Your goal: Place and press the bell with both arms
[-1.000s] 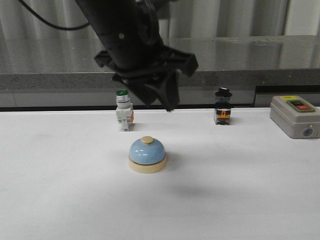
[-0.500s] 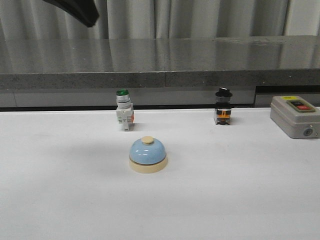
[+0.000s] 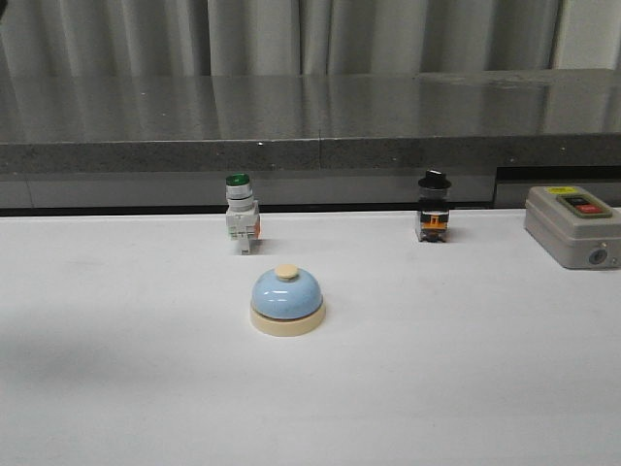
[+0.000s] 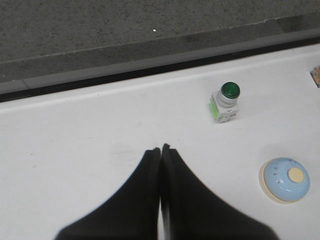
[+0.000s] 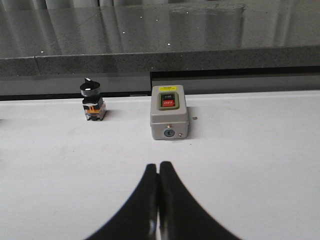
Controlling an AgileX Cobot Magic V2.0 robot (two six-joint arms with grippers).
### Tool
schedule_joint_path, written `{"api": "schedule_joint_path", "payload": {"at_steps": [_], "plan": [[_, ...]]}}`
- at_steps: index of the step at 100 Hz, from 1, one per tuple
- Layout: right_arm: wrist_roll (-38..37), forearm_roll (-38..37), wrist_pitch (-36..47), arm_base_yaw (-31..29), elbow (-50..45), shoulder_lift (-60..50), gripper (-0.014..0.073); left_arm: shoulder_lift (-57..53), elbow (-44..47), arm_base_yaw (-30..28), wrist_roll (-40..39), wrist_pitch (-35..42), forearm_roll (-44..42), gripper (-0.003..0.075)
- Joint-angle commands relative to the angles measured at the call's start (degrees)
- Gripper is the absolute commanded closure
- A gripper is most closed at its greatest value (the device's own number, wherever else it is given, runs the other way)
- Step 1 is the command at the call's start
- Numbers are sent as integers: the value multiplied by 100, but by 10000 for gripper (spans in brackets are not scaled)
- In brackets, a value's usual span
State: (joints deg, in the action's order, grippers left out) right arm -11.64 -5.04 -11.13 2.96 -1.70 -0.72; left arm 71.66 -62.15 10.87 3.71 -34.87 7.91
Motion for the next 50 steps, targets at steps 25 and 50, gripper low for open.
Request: {"api": "schedule_joint_path", "payload": {"at_steps": [25, 50], "plan": [[39, -74, 442, -13, 21, 25, 662, -1586, 1080, -706, -192, 579, 53, 739], [39, -74, 442, -13, 21, 25, 662, -2715, 2119, -750, -192, 849, 117, 739]]}}
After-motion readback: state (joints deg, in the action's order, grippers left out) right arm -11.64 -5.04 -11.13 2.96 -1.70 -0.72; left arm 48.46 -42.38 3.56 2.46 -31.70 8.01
